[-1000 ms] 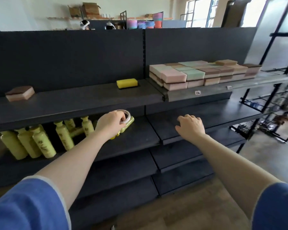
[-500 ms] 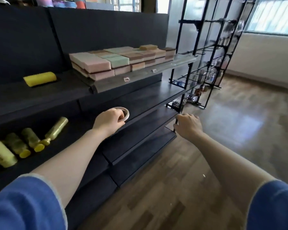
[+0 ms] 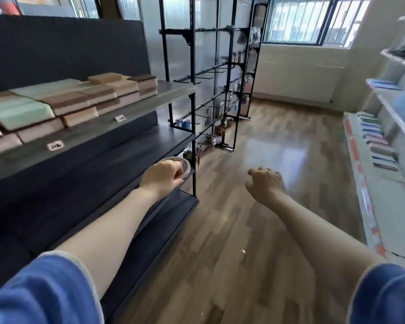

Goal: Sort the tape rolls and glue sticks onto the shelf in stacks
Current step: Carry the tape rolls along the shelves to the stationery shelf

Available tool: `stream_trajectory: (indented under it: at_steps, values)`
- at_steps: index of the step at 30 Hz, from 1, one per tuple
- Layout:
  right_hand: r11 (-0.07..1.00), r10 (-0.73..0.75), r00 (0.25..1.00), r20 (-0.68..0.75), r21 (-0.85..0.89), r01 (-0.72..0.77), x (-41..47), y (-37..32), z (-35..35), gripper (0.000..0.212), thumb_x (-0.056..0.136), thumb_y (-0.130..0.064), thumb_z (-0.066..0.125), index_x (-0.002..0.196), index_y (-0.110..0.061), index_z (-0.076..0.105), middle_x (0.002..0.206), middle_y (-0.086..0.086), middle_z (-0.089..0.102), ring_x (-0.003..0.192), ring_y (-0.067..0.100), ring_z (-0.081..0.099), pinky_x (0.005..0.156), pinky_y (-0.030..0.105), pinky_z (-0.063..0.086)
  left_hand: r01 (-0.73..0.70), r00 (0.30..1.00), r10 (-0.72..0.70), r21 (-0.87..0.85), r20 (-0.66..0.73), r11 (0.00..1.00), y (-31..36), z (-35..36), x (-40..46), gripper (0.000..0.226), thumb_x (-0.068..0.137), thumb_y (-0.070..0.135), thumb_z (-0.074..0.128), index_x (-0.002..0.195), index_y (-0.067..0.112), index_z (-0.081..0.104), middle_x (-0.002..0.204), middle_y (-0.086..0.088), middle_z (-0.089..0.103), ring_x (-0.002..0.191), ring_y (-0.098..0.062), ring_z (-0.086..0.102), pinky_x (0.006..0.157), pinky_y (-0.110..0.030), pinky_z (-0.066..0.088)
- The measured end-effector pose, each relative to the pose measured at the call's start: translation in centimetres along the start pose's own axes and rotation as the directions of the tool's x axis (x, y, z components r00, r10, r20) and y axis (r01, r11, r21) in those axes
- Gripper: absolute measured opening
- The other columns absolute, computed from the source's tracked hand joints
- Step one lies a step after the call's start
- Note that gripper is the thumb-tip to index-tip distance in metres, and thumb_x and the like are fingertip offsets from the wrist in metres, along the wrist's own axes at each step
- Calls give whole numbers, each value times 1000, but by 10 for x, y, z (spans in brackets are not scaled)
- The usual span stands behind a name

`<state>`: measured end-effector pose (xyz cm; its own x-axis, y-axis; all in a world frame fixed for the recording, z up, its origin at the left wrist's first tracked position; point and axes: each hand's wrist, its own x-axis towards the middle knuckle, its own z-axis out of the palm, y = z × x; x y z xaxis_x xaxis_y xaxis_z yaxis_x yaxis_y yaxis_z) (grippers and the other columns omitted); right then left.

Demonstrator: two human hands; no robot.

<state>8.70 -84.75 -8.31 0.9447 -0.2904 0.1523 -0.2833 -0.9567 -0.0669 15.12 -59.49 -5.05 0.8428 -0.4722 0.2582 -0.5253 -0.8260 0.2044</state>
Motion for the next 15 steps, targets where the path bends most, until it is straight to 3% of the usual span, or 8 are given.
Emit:
stream_trajectory:
  at_steps: [7, 12, 15]
  values:
    - [992, 120, 992, -36, -23, -121, 36, 84, -15, 38, 91, -27, 48, 126, -14, 53, 123, 12, 55, 116, 30, 49, 93, 34, 36, -184, 983, 184, -35, -5, 982, 68, 31, 93, 18, 86, 25, 64, 100, 14, 62, 103, -3, 63, 92, -23, 60, 74, -29, 43]
    - [973, 226, 974, -23, -37, -226, 58, 131, -12, 36, 91, -29, 47, 123, -15, 54, 121, 11, 56, 113, 30, 51, 89, 32, 37, -289, 956, 292, -88, 33, 953, 107, 58, 150, 15, 86, 23, 63, 98, 14, 60, 98, -3, 62, 90, -24, 61, 79, -37, 50]
    - [960, 274, 962, 13, -62, -273, 76, 154, -4, 36, 91, -29, 46, 122, -14, 55, 119, 11, 57, 110, 29, 52, 88, 34, 38, -344, 937, 349, -115, 26, 932, 124, 79, 185, 13, 85, 24, 64, 94, 16, 60, 97, -2, 61, 90, -24, 59, 76, -32, 46]
